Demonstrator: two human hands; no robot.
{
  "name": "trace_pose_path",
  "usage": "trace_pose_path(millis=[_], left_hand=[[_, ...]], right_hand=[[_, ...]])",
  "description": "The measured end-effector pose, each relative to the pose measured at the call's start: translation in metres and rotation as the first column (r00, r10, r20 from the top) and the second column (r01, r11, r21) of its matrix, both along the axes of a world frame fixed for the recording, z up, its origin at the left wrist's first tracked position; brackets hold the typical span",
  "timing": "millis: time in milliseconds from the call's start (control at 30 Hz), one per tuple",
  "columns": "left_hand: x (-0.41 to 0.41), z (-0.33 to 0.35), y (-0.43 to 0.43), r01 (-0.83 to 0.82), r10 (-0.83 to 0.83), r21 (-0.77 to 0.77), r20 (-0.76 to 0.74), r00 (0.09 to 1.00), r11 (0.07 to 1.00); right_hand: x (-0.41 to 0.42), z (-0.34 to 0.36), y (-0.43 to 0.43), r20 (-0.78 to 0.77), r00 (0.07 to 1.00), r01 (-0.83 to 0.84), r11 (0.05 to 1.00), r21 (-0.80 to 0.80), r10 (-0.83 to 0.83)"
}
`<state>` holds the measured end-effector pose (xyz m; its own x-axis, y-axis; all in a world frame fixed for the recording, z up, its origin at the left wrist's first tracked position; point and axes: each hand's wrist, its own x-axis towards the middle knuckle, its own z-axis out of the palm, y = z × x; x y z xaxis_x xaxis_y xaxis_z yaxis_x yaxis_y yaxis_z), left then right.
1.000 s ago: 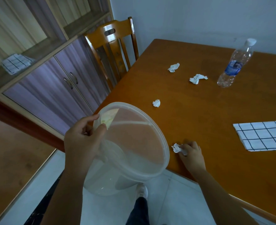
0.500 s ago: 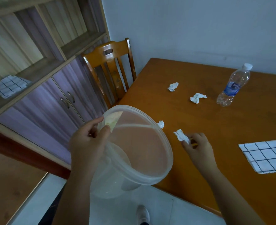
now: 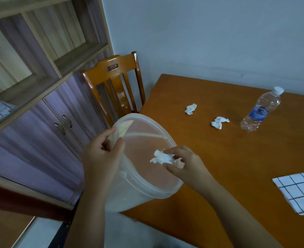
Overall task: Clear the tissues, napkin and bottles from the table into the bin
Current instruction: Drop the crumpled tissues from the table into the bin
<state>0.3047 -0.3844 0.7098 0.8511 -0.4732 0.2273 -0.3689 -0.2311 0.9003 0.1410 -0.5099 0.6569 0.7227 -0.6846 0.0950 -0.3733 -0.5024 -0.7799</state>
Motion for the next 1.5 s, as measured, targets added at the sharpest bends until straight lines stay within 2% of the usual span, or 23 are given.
trace_pose_path(millis=[100, 200, 367, 533, 667, 800, 1100, 1300, 1500], left_hand=[[0.006, -0.003, -0.012, 0.001, -0.001, 0.007, 0.005, 1.000, 1.000], [0.008, -0.004, -0.023, -0.035, 0.035, 0.007, 0.007, 0.999, 0.999], [0.011, 0.001, -0.038, -0.075, 0.074, 0.057, 0.007, 0.997, 0.996], [0.015, 0.001, -0.049, -0.127, 0.127, 0.088, -0.003, 0.992, 0.988], [0.016, -0.001, -0.054, -0.143, 0.142, 0.113, 0.018, 0.990, 0.983], [0.017, -0.002, -0.055, -0.142, 0.137, 0.113, 0.051, 0.989, 0.983], [0.008, -0.003, -0.059, -0.067, 0.064, 0.093, 0.035, 0.997, 0.993], [0.004, -0.005, -0.063, -0.017, 0.016, 0.068, 0.008, 1.000, 0.998], [-0.004, -0.007, -0.079, 0.035, -0.036, 0.050, 0.014, 0.999, 0.998]], right_hand=[[0.003, -0.003, -0.019, 0.024, 1.000, -0.019, 1.000, 0.004, 0.019], [-0.001, -0.013, -0.045, 0.038, 0.998, 0.058, 0.998, 0.007, -0.058], [-0.007, -0.061, -0.090, -0.160, 0.978, 0.146, 0.988, 0.051, -0.136], [-0.003, -0.114, -0.115, -0.333, 0.938, 0.143, 0.981, 0.128, -0.093], [0.001, -0.142, -0.120, -0.415, 0.909, 0.124, 0.979, 0.164, -0.045], [0.005, -0.155, -0.121, -0.449, 0.890, 0.133, 0.985, 0.109, -0.071], [-0.006, -0.158, -0.112, -0.344, 0.932, 0.160, 0.980, 0.119, -0.110], [-0.027, -0.150, -0.105, -0.266, 0.930, 0.297, 0.944, 0.141, -0.253], [-0.046, -0.113, -0.109, -0.110, 0.920, 0.389, 0.914, 0.113, -0.377]])
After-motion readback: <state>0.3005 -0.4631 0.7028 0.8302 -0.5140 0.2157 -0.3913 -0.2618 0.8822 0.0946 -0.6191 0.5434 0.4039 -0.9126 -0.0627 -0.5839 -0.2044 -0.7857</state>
